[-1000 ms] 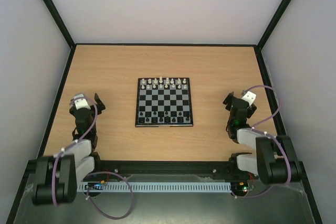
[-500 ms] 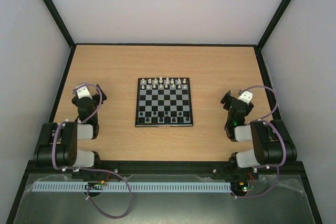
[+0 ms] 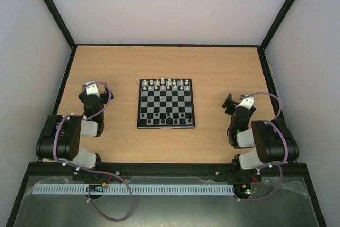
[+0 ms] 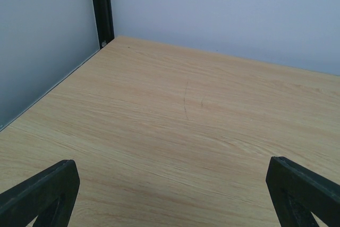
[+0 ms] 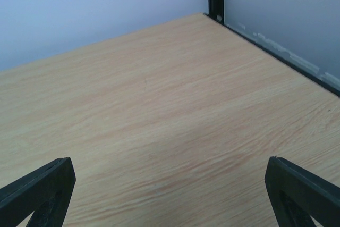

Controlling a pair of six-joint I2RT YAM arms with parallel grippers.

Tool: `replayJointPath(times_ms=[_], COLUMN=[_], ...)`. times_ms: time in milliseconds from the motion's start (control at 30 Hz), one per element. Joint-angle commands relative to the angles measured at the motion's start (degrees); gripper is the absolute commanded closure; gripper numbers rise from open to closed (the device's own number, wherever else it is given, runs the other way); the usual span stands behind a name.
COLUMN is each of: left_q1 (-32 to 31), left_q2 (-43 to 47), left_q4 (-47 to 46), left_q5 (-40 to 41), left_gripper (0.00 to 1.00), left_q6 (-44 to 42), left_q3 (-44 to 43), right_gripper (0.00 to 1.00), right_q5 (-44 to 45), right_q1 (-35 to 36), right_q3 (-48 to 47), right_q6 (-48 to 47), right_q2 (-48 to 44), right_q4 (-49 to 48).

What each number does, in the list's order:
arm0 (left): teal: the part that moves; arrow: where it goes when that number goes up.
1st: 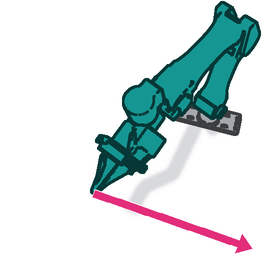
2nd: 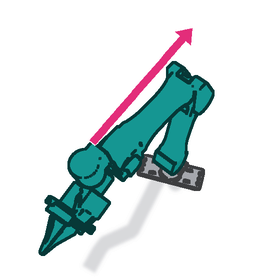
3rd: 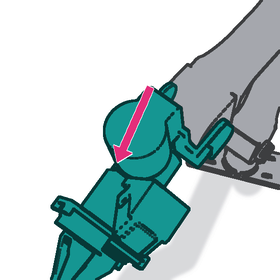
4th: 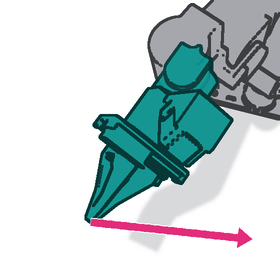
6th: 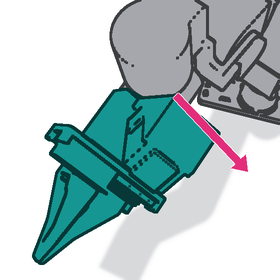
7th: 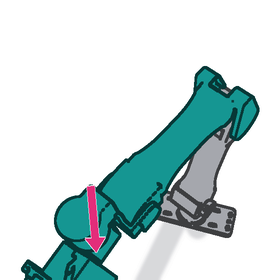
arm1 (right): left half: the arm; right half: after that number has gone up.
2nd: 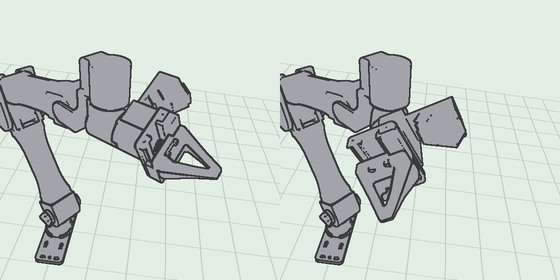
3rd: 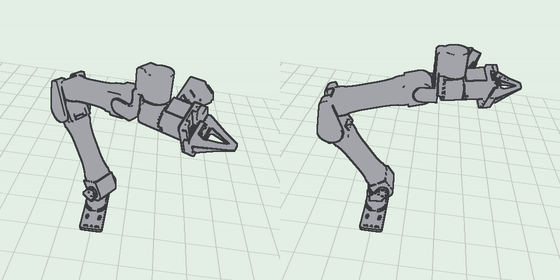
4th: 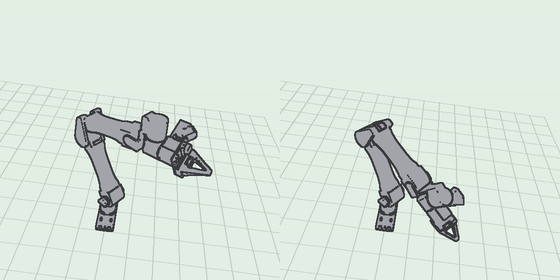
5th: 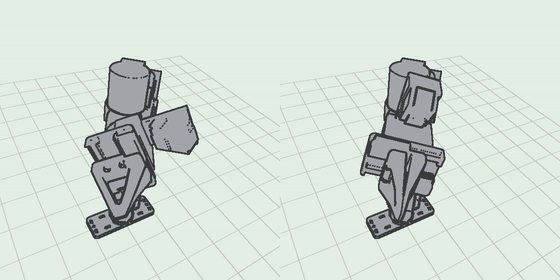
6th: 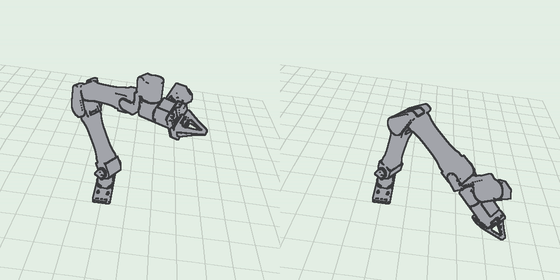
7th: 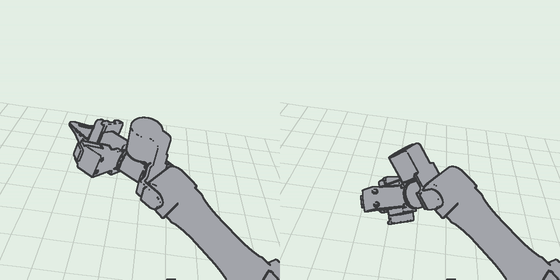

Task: Set up the chess pieces on the board
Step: Reset both arms

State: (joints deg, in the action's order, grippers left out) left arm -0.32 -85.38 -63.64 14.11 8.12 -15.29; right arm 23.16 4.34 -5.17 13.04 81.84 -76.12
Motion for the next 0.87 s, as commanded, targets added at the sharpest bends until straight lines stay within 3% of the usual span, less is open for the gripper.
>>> replayJointPath(times_ms=[0, 67, 100, 200, 833], left_q1=[0.32, 0.25, 0.0, -0.12, -0.47], left_q2=[-0.44, -0.53, -0.61, -0.61, -1.75], left_q4=[-4.33, -4.18, -3.87, -3.86, -6.41], left_q5=[-0.84, -0.79, -0.56, -0.37, -2.69], left_gripper=[0.01, 0.0, 0.0, 0.01, 0.01], left_q6=[-0.91, -1.07, -1.36, -1.37, -3.07], left_q3=[0.29, 0.15, -0.05, -0.09, 0.79], right_gripper=[0.01, 0.01, 0.01, 0.01, 0.01], right_q5=[-0.56, -0.43, -0.89, -0.64, -0.75], right_q1=[-0.12, -0.12, -0.12, -0.13, -0.16], right_q3=[-1.67, -3.98, -6.42, -7.71, -7.47], right_q6=[-1.08, -1.67, -1.45, -1.2, -1.43], right_q2=[2.98, 5.24, 4.53, 4.85, 4.87], right_q4=[-2.37, -3.13, 2.65, 5.27, 4.39])
